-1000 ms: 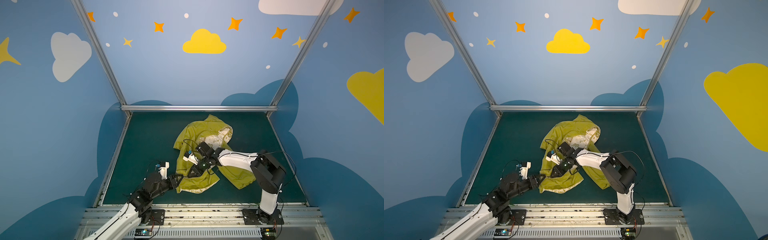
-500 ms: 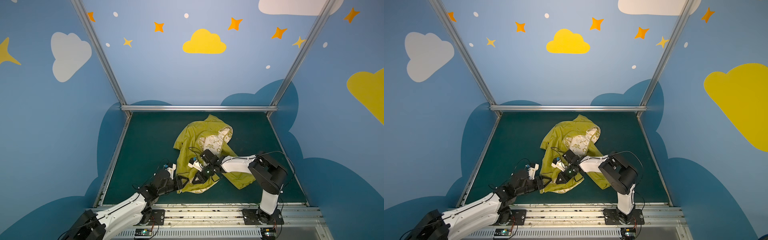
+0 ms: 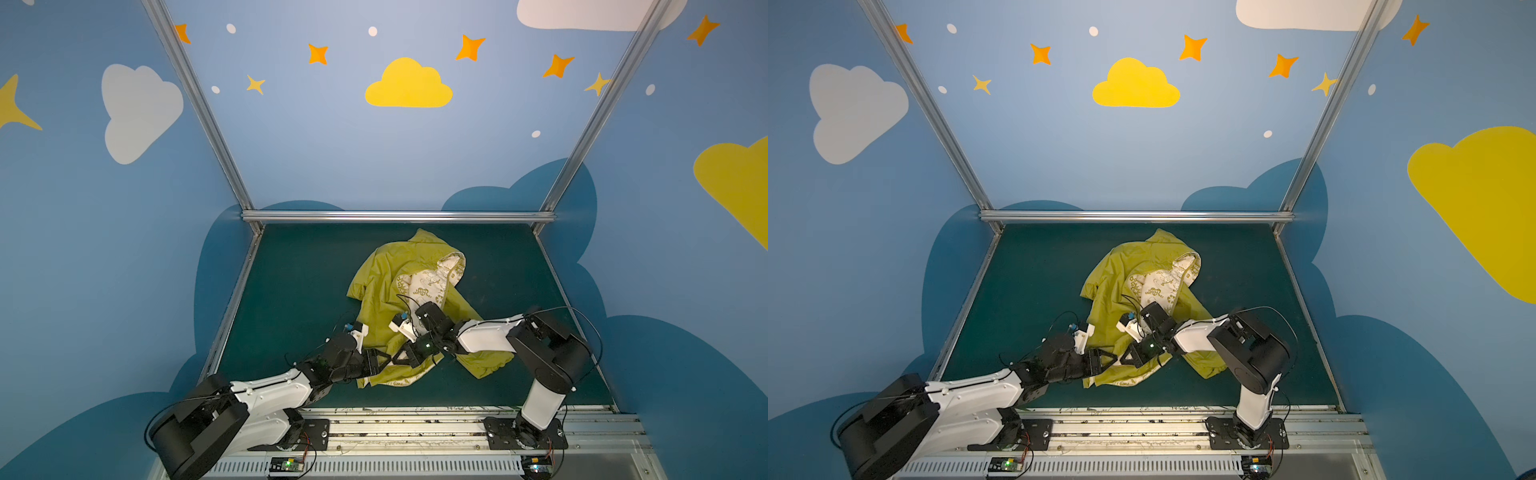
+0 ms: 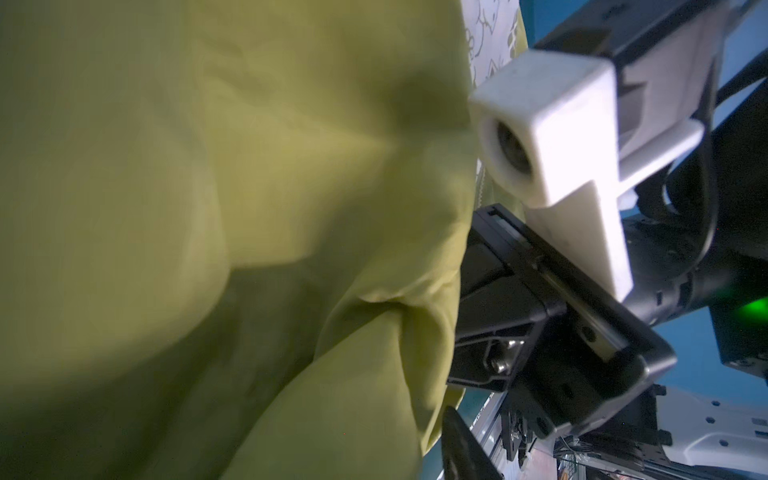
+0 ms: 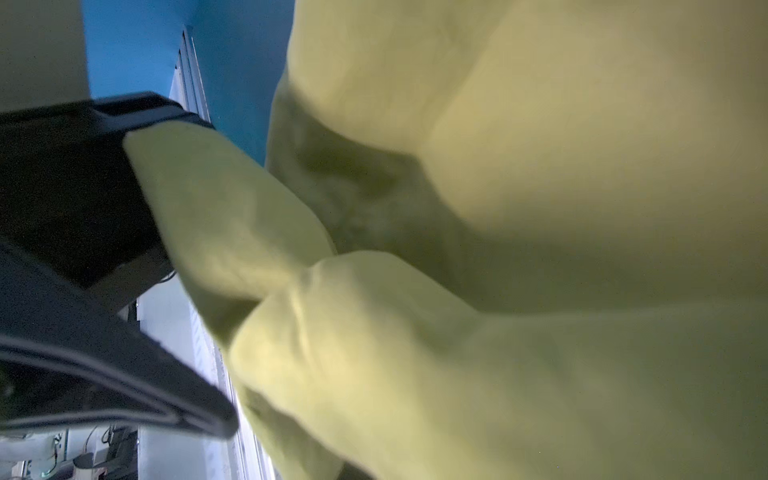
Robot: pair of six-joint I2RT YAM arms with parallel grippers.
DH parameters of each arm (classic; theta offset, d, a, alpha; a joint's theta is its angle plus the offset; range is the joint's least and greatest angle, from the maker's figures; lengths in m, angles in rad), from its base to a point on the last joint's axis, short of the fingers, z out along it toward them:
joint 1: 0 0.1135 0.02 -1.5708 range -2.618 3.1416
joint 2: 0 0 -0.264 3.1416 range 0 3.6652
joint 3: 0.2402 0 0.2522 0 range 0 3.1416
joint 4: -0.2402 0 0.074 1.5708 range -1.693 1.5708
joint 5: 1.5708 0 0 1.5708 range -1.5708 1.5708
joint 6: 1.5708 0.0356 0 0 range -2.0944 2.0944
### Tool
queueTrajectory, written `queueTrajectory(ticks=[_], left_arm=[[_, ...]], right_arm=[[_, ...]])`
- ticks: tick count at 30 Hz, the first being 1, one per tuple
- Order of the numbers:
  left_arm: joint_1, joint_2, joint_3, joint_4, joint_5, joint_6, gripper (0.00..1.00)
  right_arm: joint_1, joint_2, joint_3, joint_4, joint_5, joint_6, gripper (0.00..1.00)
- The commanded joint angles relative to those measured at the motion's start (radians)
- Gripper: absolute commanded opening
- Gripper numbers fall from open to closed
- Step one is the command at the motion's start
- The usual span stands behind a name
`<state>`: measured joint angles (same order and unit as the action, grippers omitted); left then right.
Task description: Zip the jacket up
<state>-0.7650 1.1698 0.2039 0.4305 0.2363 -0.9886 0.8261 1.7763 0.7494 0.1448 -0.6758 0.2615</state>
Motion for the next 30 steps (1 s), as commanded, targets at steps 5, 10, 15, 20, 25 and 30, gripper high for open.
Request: queueTrajectory(ticks=[5, 10, 15, 20, 25, 30], left_arm=[[-0.061, 0.031, 0.066, -0.082, 0.013, 0.074, 0.50], [-0.063, 0.069, 0.080, -0.093, 0.050, 0.107, 0.43], [-0.061, 0.036, 0.108, -0.199, 0.004, 0.148, 0.32], [-0.051, -0.022, 0.072, -0.124, -0.034, 0.107, 0.17], [-0.034, -0.064, 0.050, -0.116, -0.027, 0.099, 0.18], [-0.008, -0.093, 0.015, -0.070, -0.009, 0.067, 0.29]], right_arm=[[-0.025, -0.012, -0.023, 0.064, -0.027, 0.037, 0.03], [-0.039, -0.015, -0.022, 0.055, -0.028, 0.044, 0.03], [-0.044, -0.020, -0.020, 0.044, -0.044, 0.034, 0.04], [-0.051, -0.024, -0.020, 0.039, -0.109, -0.008, 0.12], [-0.064, -0.049, -0.015, 0.033, -0.189, -0.002, 0.19], [-0.076, -0.084, -0.019, 0.020, -0.245, 0.018, 0.24]])
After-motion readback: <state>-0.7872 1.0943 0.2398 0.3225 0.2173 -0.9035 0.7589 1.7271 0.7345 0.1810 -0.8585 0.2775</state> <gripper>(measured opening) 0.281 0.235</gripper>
